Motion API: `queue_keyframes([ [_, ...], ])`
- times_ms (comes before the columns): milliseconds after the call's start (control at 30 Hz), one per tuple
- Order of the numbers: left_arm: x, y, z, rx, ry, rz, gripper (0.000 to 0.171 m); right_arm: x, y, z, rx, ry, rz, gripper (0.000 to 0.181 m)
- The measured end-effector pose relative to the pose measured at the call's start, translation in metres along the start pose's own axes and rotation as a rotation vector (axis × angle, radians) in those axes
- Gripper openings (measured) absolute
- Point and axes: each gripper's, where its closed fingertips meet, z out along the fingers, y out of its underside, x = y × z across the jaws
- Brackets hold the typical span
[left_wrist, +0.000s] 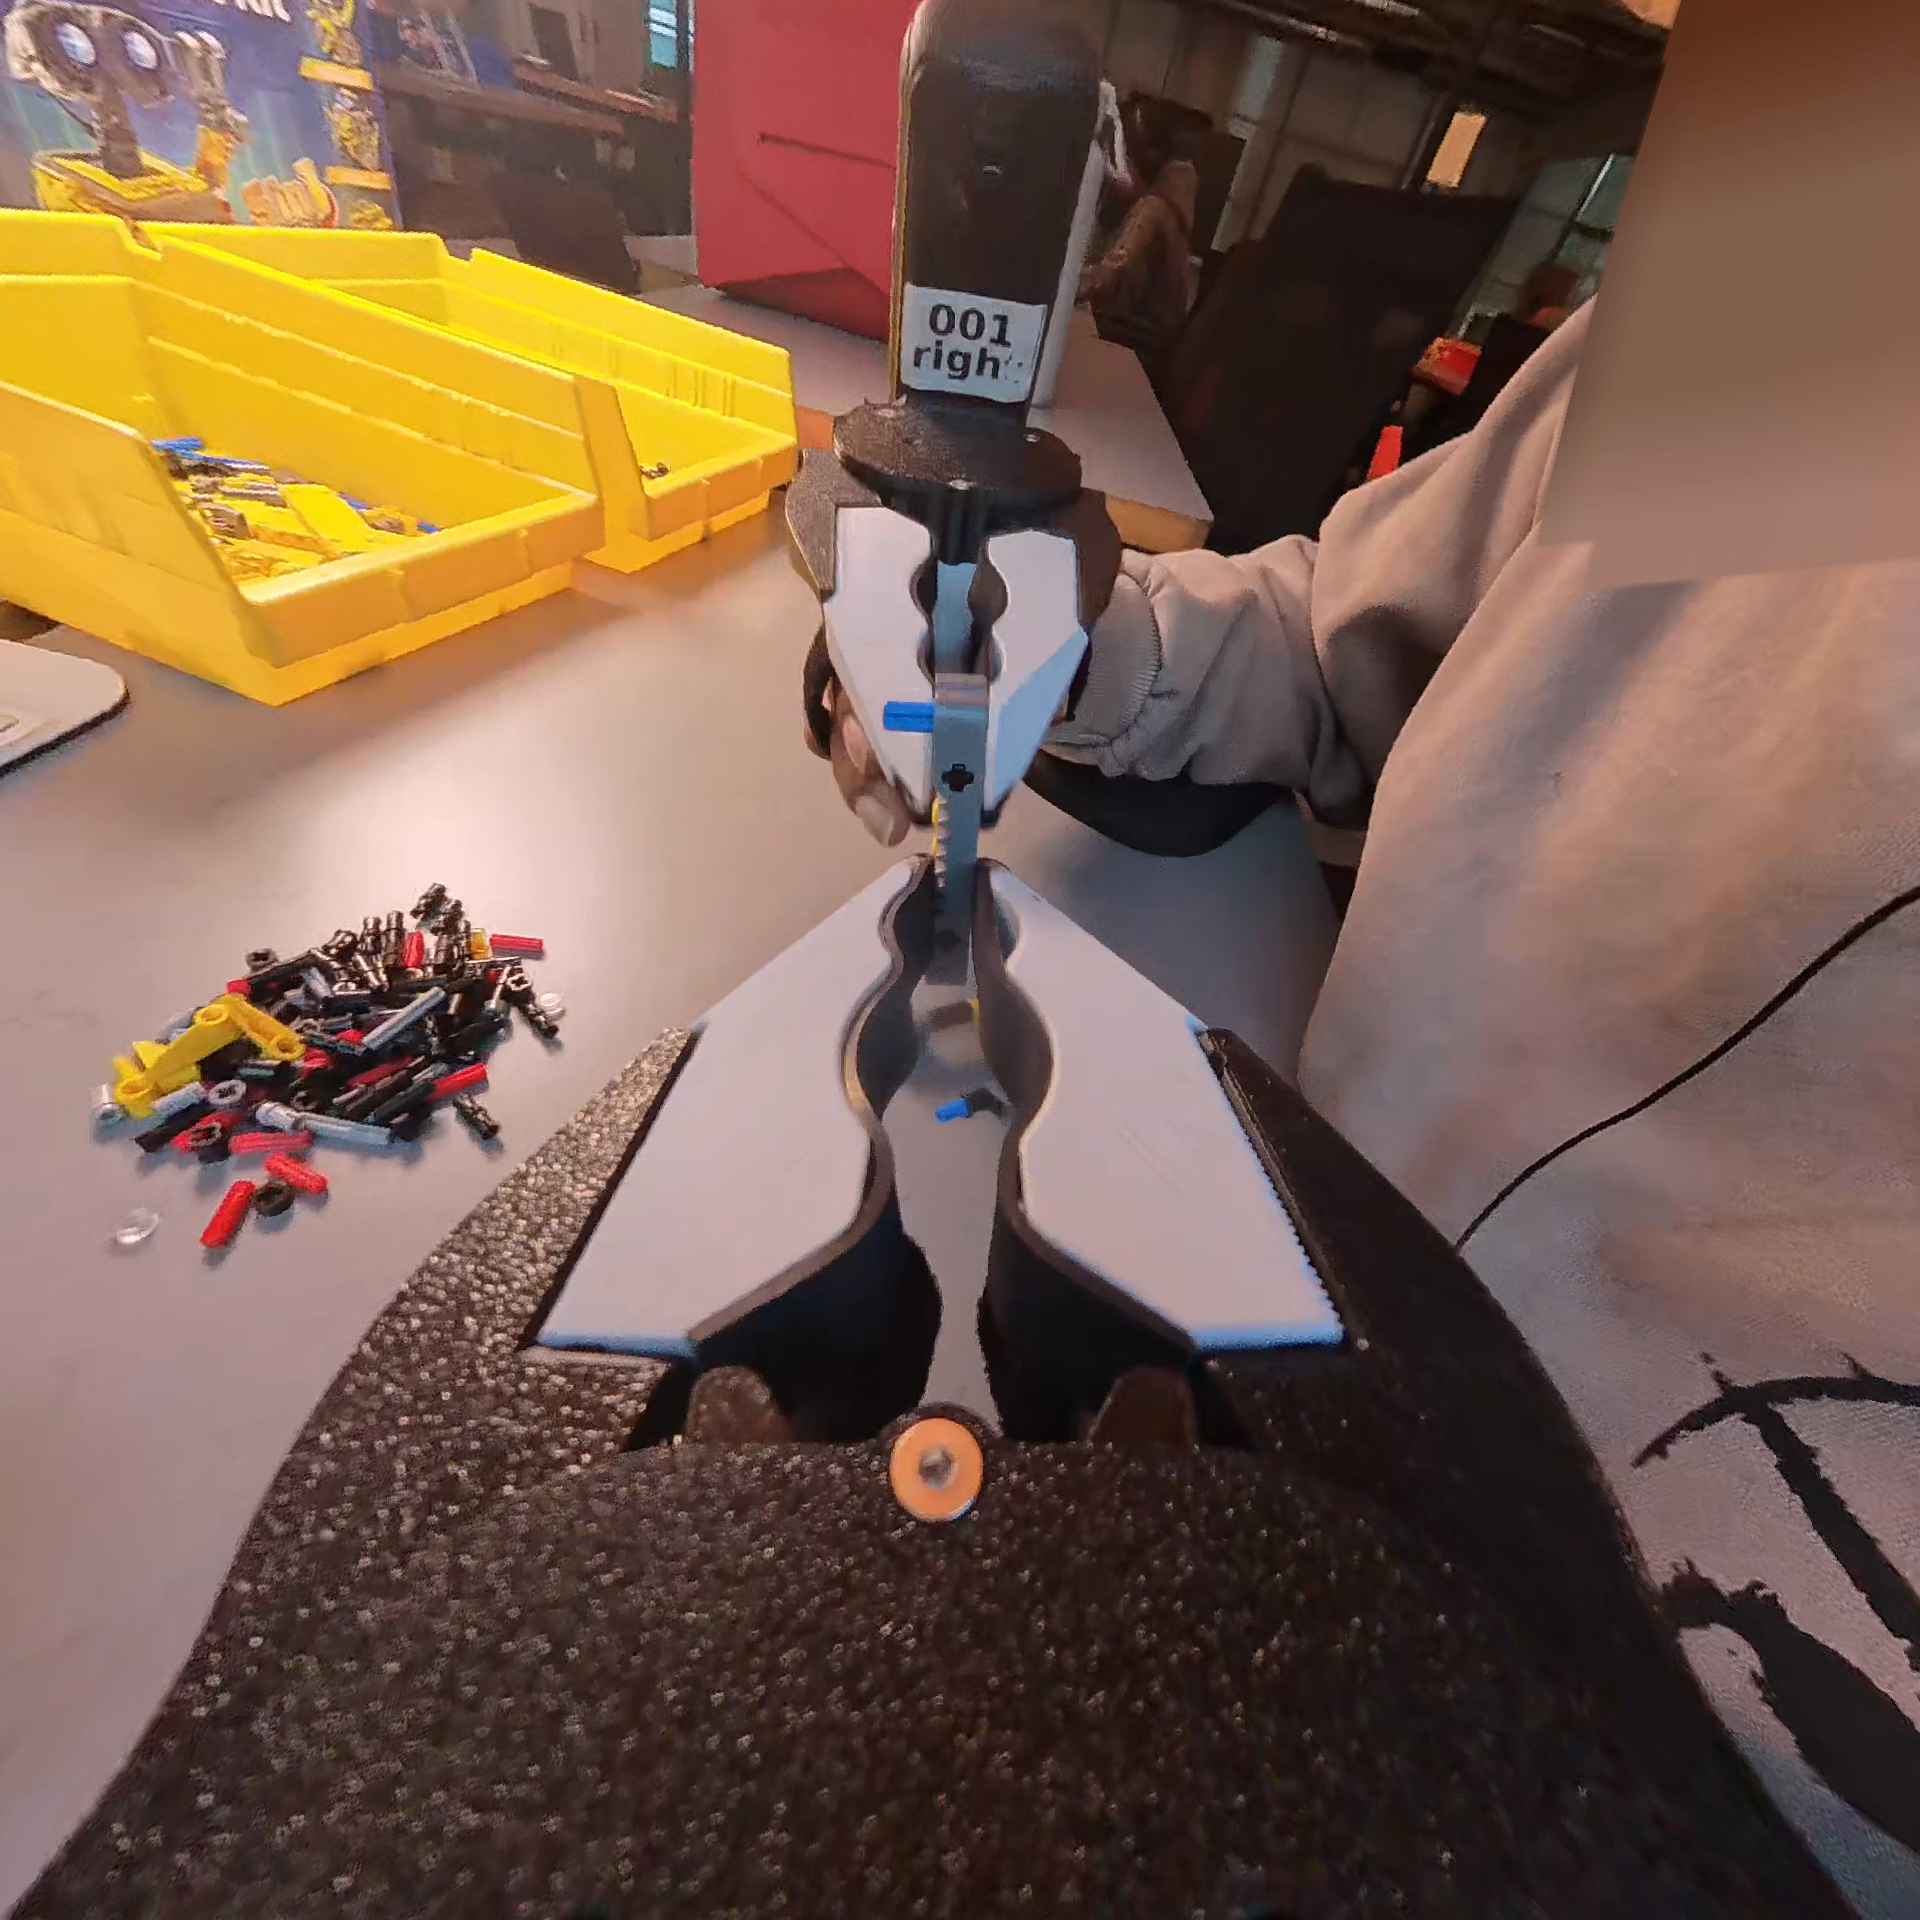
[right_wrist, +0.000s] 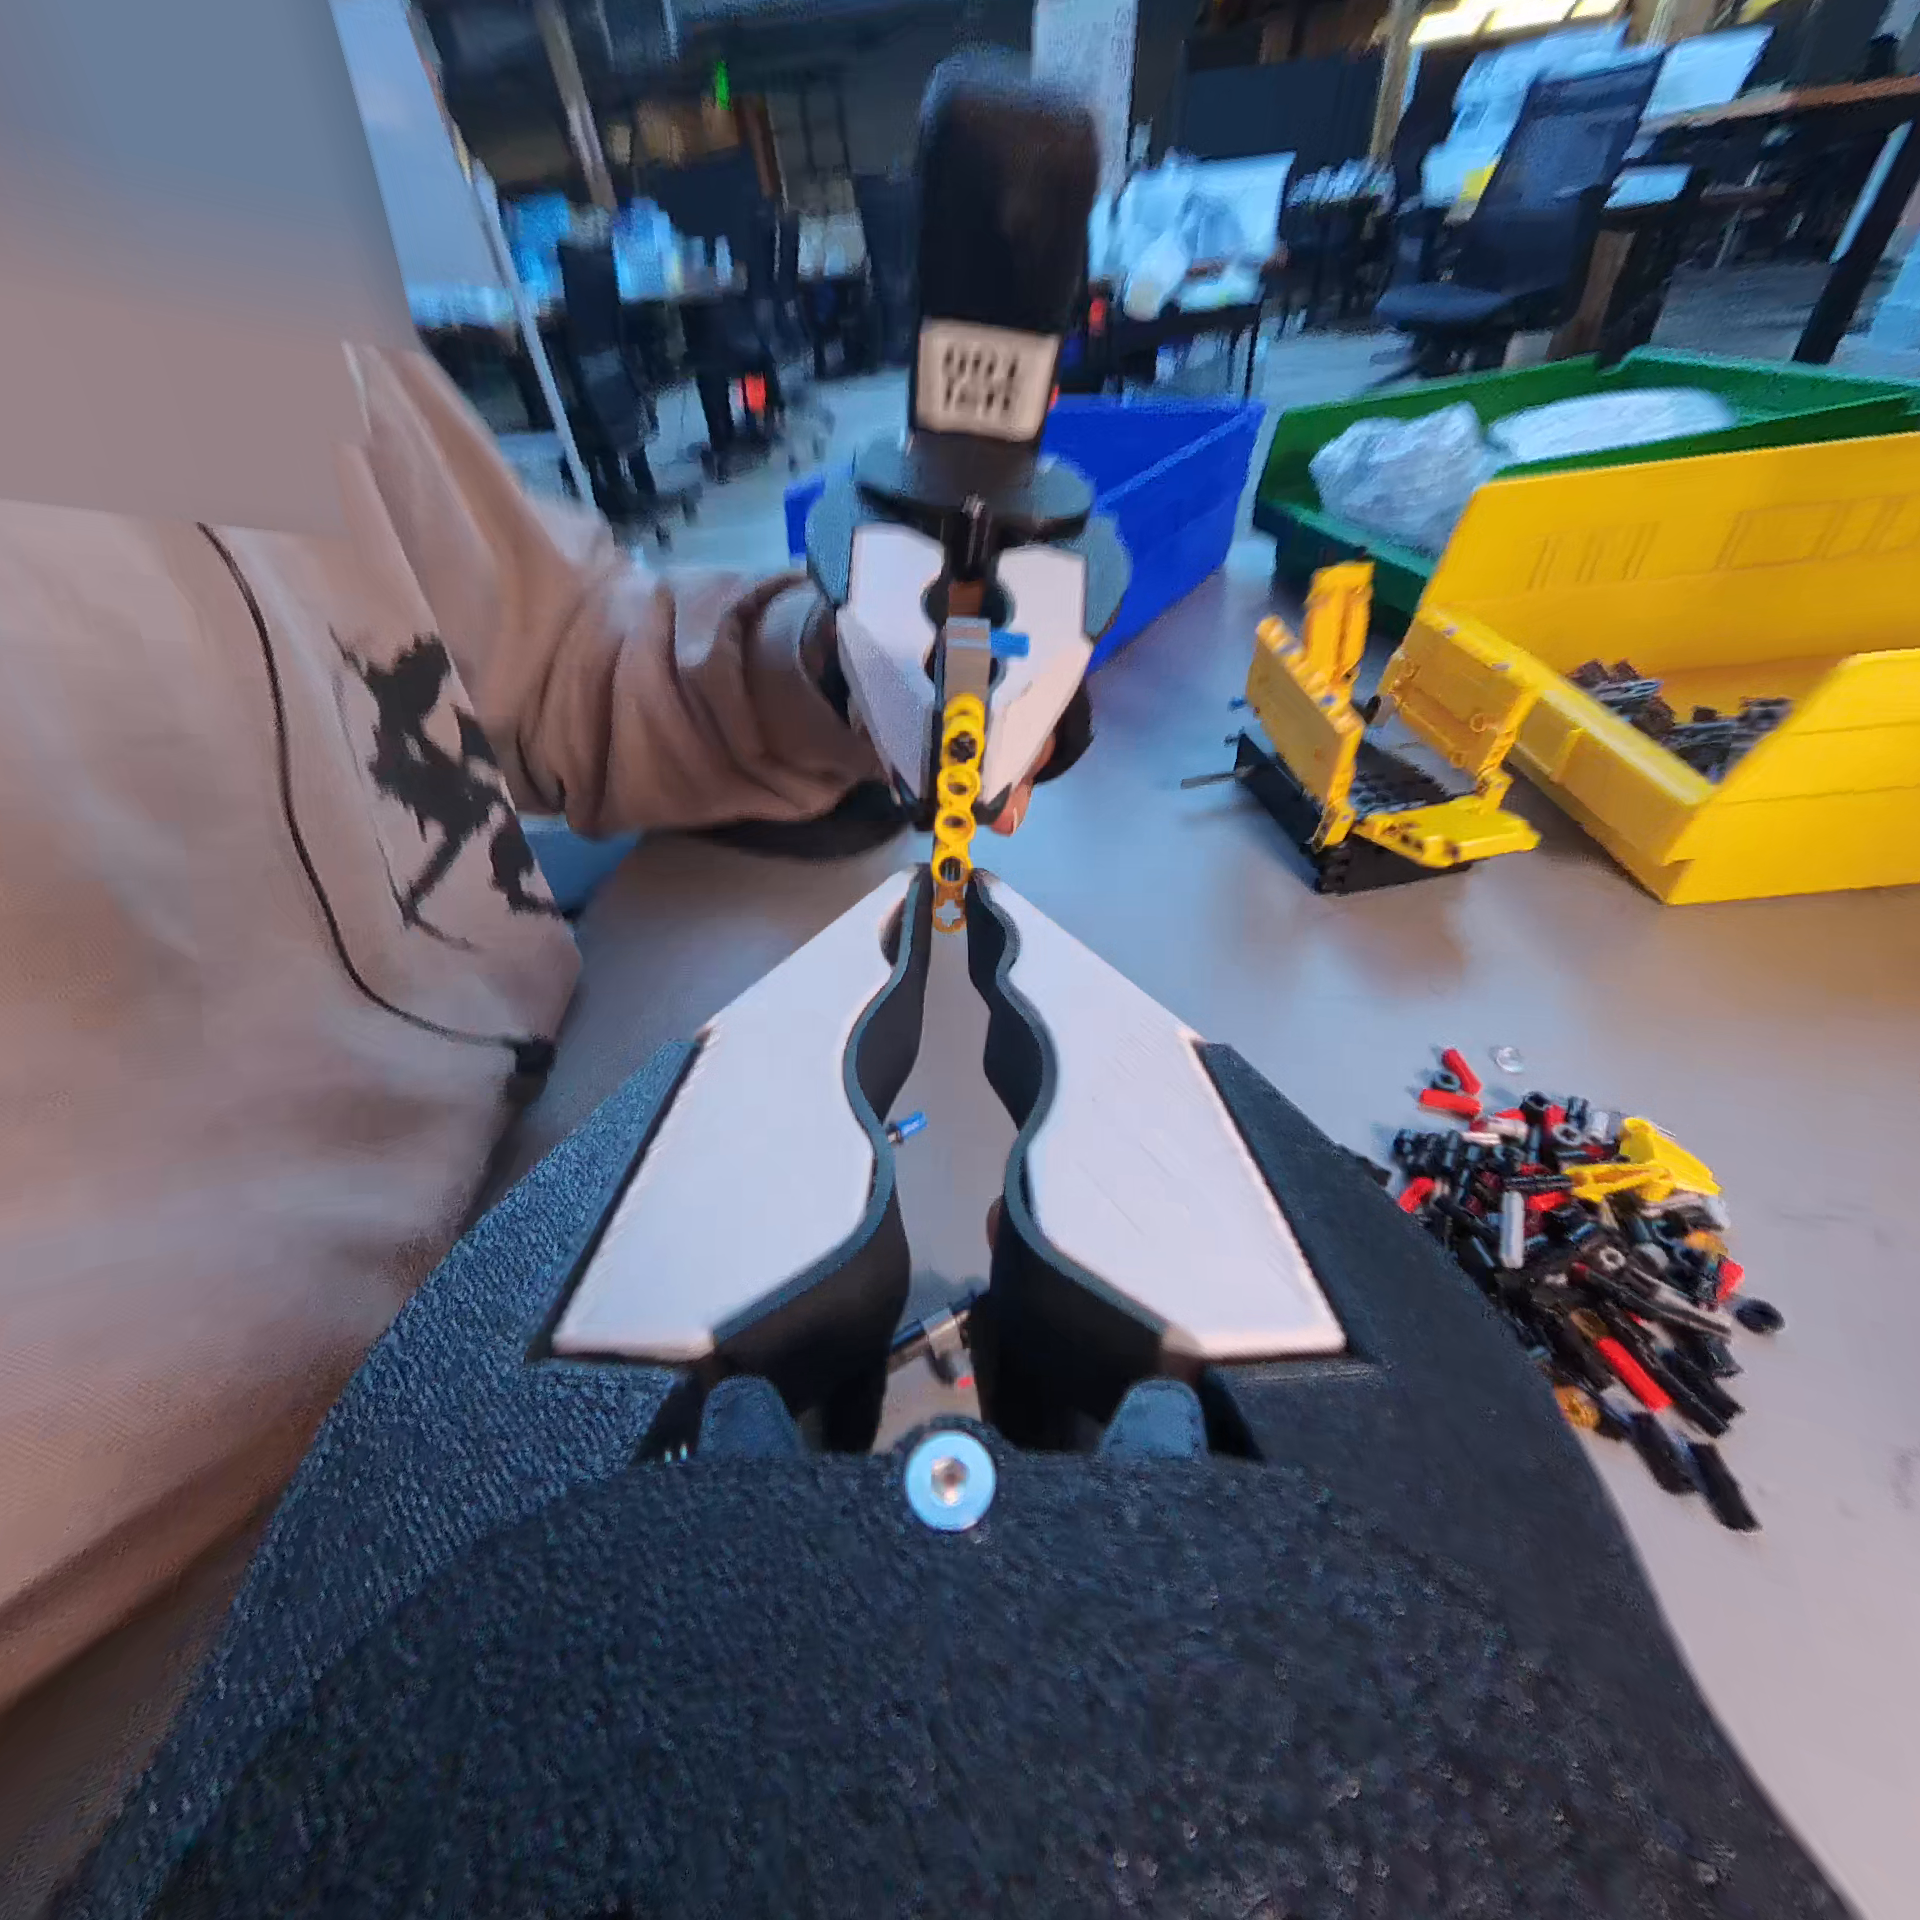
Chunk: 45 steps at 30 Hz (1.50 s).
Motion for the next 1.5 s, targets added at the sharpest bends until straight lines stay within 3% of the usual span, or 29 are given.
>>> queue_keyframes([
  [33, -0.001, -0.003, 0.001, 0.000, -0.005, 0.013, 0.005, -0.003, 0.005, 0.006, -0.033, 0.003, -0.033, 0.005],
  [100, -0.005, -0.013, -0.002, 0.042, 0.002, -0.007, 0.004, 0.005, -0.010, -0.005, 0.050, 0.017, 0.000, 0.004],
  [200, -0.009, -0.008, 0.001, 0.057, 0.009, -0.043, 0.005, 0.008, -0.003, -0.001, -0.001, 0.017, -0.009, 0.004],
  [367, -0.017, 0.003, 0.004, 0.066, 0.024, -0.138, 0.005, 0.015, 0.009, 0.004, 0.034, 0.033, 0.101, 0.006],
  [567, -0.010, 0.007, 0.011, 0.044, 0.033, -0.115, 0.005, 0.005, 0.004, 0.006, 0.062, -0.009, 0.104, 0.027],
  [900, -0.015, 0.007, 0.012, 0.063, 0.011, -0.151, 0.005, 0.014, -0.011, -0.005, 0.150, 0.056, 0.140, 0.025],
  [1133, -0.016, 0.012, 0.016, 0.041, -0.021, -0.119, 0.006, 0.020, -0.004, 0.001, 0.126, 0.106, 0.131, 0.007],
  [1233, -0.019, 0.006, 0.014, 0.073, -0.051, -0.087, 0.021, 0.018, 0.000, 0.005, 0.116, 0.094, 0.139, 0.006],
  [1333, -0.015, 0.006, 0.014, 0.070, -0.032, -0.078, 0.006, 0.016, 0.000, 0.010, 0.126, 0.078, 0.154, 0.006],
  [1500, -0.009, 0.009, 0.017, 0.028, -0.008, -0.068, 0.006, 0.010, 0.002, 0.014, 0.120, 0.041, 0.149, 0.008],
])
